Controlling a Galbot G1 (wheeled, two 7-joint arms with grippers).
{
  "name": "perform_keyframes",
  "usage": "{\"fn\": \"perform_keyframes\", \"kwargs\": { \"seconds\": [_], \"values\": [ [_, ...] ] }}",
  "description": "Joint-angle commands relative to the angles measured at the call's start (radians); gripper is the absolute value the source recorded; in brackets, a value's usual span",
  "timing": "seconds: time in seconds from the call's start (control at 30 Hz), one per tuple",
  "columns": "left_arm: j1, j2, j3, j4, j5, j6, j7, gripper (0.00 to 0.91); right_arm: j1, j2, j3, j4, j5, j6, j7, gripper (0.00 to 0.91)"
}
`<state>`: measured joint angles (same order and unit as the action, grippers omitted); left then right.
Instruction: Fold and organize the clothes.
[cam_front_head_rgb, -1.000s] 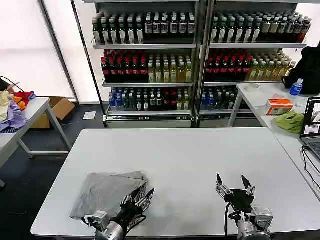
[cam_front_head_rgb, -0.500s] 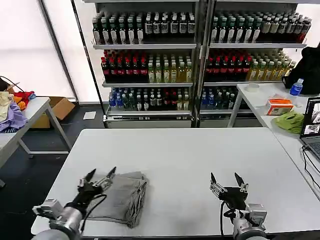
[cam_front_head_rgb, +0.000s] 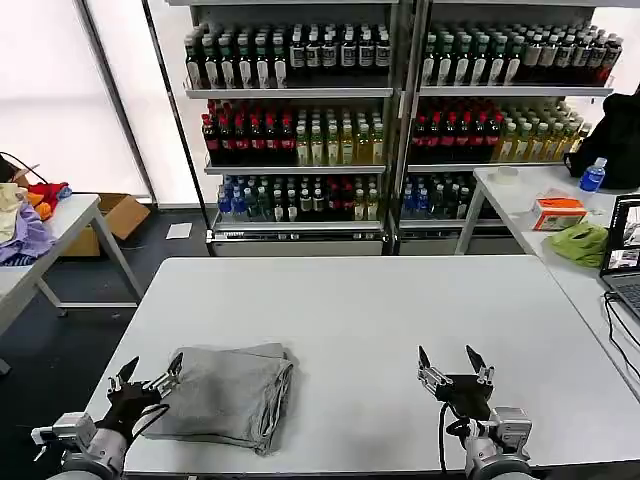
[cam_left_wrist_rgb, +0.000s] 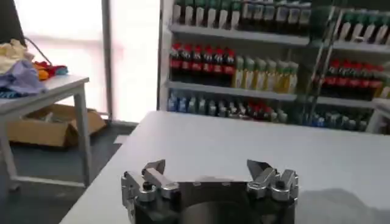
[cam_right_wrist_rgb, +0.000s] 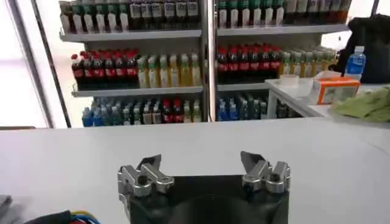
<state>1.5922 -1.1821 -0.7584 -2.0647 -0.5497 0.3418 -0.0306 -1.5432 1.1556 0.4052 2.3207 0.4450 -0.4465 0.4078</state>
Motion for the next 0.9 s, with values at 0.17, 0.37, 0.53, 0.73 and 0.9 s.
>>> {"fn": "perform_keyframes", "kwargs": {
  "seconds": [0.17,0.37,0.53,0.73,0.9],
  "values": [
    [0.014,0.015,0.006,0.067,0.076,-0.010,0.039,0.907,-0.014,0.010,0.000,0.007,-0.007,0.000,0.002,0.907],
    [0.005,0.009,0.031,0.085,0.069,-0.009,0.053,0.907,-0.016,0.011,0.001,0.011,-0.011,-0.003,0.002,0.907],
    [-0.004,0.003,0.044,0.117,0.055,-0.011,0.061,0.907,-0.016,0.009,0.005,0.006,-0.010,-0.003,0.002,0.907],
    [-0.009,-0.004,0.054,0.139,0.057,-0.010,0.069,0.907,-0.017,0.011,-0.001,-0.001,-0.010,0.000,0.001,0.907],
    [-0.006,-0.009,0.067,0.143,0.059,-0.010,0.076,0.010,-0.011,0.012,-0.003,-0.007,-0.009,-0.001,0.002,0.907]
  ]
}}
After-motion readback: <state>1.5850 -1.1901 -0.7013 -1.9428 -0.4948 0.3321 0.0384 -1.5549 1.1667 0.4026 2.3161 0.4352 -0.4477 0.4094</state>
